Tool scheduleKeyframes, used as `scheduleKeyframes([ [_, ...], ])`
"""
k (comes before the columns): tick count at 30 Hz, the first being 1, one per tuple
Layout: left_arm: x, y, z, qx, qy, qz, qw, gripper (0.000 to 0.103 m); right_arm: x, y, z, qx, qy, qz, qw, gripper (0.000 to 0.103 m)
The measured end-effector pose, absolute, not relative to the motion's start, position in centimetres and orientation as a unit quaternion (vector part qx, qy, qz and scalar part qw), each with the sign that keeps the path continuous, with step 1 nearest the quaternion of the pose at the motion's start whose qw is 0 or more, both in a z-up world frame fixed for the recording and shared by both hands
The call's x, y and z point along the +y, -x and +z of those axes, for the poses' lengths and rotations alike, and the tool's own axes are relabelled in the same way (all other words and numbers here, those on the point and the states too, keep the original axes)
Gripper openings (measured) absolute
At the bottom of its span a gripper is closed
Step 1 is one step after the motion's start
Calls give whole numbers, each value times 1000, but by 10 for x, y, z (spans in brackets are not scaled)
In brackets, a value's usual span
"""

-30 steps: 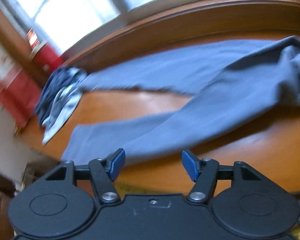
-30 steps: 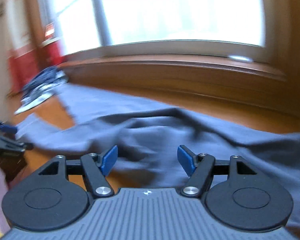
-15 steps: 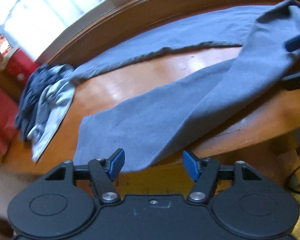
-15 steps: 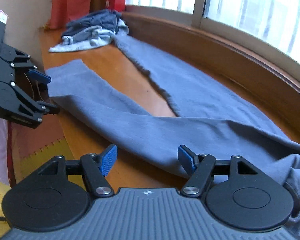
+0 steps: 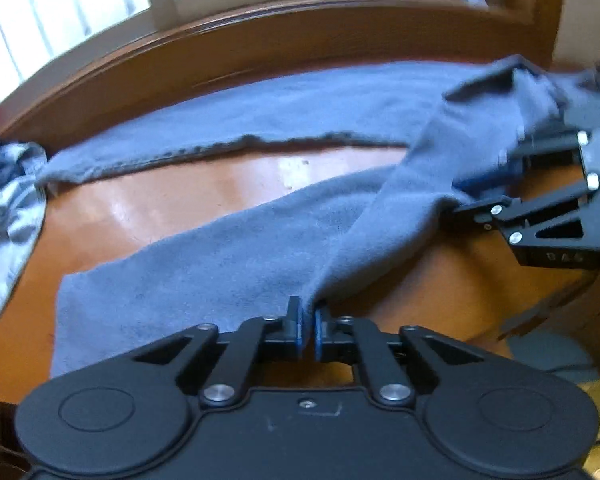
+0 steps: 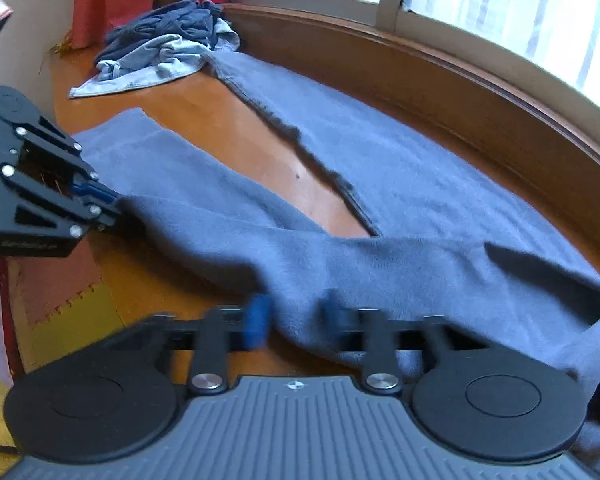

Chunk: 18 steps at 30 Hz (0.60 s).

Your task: Fold clothes

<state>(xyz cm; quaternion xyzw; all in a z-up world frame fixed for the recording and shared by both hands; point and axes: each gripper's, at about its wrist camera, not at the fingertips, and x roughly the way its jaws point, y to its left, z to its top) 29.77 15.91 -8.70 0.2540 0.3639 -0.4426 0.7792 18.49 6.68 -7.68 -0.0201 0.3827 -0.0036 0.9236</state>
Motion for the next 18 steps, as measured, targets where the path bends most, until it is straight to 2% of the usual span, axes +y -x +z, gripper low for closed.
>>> scheduleKeyframes([
  [6, 153, -315, -9, 304, -202, -420, 831, 3, 36, -177, -28, 304, -78, 12, 949, 11],
  [11, 100, -349, 43, 249, -204, -408, 854, 5, -22, -199, 12, 211, -166, 33, 963, 11],
  [14, 49, -374, 53, 228, -227, -389, 863, 18, -59, -226, 13, 178, -191, 21, 965, 11],
  [16, 17, -390, 39, 245, -244, -367, 864, 56, -86, -252, -5, 188, -206, 1, 960, 12],
  [17, 4, -398, 30, 259, -251, -360, 860, 59, -99, -267, -21, 204, -217, -16, 955, 16],
  [18, -9, -406, 20, 274, -258, -354, 856, 59, -110, -278, -36, 223, -223, -28, 949, 25],
])
